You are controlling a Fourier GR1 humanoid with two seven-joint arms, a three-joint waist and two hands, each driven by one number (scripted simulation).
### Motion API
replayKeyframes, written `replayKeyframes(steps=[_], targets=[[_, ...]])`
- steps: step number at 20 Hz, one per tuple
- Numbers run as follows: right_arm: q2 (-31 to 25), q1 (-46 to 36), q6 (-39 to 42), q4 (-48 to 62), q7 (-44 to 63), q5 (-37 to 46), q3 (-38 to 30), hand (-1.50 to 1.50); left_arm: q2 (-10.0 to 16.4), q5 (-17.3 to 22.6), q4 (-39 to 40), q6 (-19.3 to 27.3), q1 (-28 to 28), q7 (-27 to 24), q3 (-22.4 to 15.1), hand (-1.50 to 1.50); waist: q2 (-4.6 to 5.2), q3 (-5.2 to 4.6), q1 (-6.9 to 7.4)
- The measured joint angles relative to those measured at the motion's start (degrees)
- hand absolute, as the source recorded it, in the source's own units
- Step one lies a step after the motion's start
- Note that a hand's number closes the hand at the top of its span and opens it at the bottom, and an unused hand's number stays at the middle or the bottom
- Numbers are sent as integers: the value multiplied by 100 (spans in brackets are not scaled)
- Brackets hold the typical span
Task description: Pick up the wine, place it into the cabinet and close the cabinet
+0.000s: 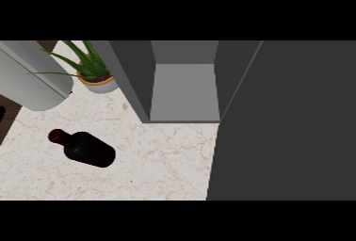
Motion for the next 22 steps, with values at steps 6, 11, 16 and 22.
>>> replayKeyframes(steps=[6, 11, 16, 22], targets=[[-32, -466, -193, -24, 509, 114, 25, -150, 25, -91, 25, 108, -199, 175, 32, -150, 2, 0, -9], [-149, -921, -275, -29, 927, 121, -213, -150, -92, -188, 245, 160, -212, -34, 62, -150, 3, -2, -15], [-220, -1222, -330, -34, 1233, 126, -294, -150, -119, -280, 685, 186, -343, -347, 201, -150, 3, -2, -25], [-372, -1669, -381, -39, 1555, 101, -495, -150, -169, -233, 1015, 14, -82, -747, 311, -150, -1, -3, -21]])
